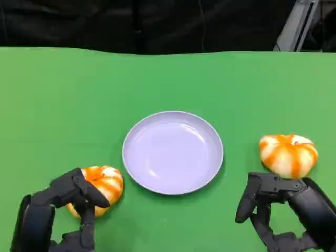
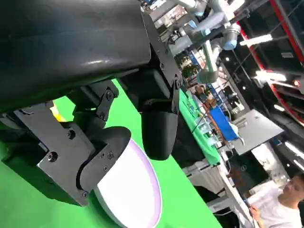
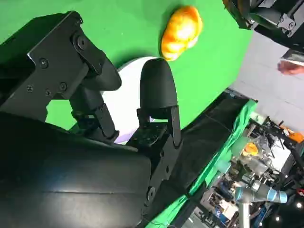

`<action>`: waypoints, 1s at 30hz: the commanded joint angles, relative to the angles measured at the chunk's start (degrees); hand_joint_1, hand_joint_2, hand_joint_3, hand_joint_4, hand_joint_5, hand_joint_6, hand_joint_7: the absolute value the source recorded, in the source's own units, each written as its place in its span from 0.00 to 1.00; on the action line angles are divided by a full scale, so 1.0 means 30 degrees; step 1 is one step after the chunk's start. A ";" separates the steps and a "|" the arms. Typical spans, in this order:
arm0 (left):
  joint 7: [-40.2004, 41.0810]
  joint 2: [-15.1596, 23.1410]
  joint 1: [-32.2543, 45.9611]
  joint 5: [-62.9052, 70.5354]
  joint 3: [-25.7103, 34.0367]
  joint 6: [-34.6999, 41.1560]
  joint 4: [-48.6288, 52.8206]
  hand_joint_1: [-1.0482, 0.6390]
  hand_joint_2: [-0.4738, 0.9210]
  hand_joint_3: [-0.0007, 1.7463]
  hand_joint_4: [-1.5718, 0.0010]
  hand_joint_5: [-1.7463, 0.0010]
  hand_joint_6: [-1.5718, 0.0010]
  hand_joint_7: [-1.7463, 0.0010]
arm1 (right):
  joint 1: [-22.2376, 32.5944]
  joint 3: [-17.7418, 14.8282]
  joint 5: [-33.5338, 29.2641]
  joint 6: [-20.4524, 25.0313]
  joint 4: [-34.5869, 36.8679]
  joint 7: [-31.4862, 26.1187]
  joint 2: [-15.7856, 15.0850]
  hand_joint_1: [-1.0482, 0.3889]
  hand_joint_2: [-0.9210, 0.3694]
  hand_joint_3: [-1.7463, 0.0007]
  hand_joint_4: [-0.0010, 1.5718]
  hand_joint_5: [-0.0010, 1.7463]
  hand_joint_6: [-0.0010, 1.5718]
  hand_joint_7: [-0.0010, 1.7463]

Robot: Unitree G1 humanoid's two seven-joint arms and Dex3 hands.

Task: Grasp the bread from the table and place it into the plate.

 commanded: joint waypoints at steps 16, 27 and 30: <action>0.0064 0.0275 -0.0089 -0.0133 0.0236 -0.0170 0.0060 0.64 0.56 0.85 0.41 0.07 0.45 0.23 | -0.0049 -0.0105 0.0012 -0.0188 0.0010 -0.0070 -0.0195 0.80 0.47 0.19 0.55 0.96 0.51 0.77; 0.0592 -0.0009 -0.0277 0.0044 0.0497 -0.0911 0.0433 0.61 0.68 0.67 0.46 0.17 0.49 0.35 | -0.0062 -0.0074 -0.0117 -0.0163 -0.0022 -0.0153 -0.0148 0.79 0.47 0.19 0.56 0.96 0.51 0.77; 0.0681 -0.0036 -0.0345 0.0119 0.0552 -0.1124 0.0593 0.61 0.73 0.60 0.48 0.20 0.50 0.39 | -0.0063 -0.0073 -0.0117 -0.0174 -0.0019 -0.0161 -0.0134 0.79 0.48 0.19 0.56 0.95 0.51 0.77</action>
